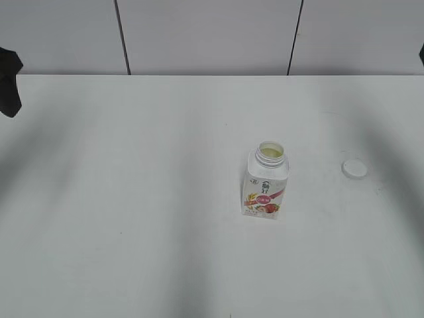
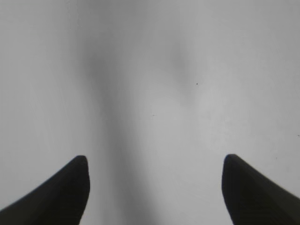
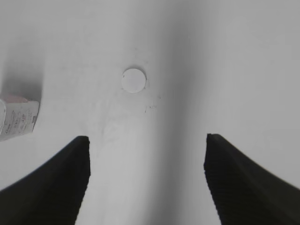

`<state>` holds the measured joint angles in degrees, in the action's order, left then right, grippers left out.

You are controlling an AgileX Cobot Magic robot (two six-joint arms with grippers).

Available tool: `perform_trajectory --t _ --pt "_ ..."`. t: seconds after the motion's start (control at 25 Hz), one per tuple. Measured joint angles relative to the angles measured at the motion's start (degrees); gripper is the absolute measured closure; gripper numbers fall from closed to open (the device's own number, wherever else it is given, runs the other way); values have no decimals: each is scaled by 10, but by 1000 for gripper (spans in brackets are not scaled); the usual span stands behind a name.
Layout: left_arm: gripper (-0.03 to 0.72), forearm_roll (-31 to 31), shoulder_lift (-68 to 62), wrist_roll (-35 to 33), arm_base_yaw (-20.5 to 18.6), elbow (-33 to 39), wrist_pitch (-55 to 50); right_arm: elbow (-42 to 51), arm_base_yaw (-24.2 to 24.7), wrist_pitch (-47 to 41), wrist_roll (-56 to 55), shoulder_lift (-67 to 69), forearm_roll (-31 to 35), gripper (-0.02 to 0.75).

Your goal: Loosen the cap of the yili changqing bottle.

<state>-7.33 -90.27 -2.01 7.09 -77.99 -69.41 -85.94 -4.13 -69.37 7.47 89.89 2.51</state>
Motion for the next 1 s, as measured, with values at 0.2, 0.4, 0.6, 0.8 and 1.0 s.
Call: perform_trajectory --t 0.2,0.4,0.6,0.8,1.0 --pt "155 26 97 0 0 74 -2 64 0 0 -2 -89 0 143" --pt "155 32 207 0 0 179 -3 131 0 -2 -3 -178 -1 143" --pt "155 40 320 0 0 265 -4 191 0 -4 -4 -263 -1 143" --pt "155 67 433 0 0 335 14 261 0 -4 -4 -331 -1 143" --pt "155 91 543 0 0 403 23 332 0 -2 -4 -408 0 143"
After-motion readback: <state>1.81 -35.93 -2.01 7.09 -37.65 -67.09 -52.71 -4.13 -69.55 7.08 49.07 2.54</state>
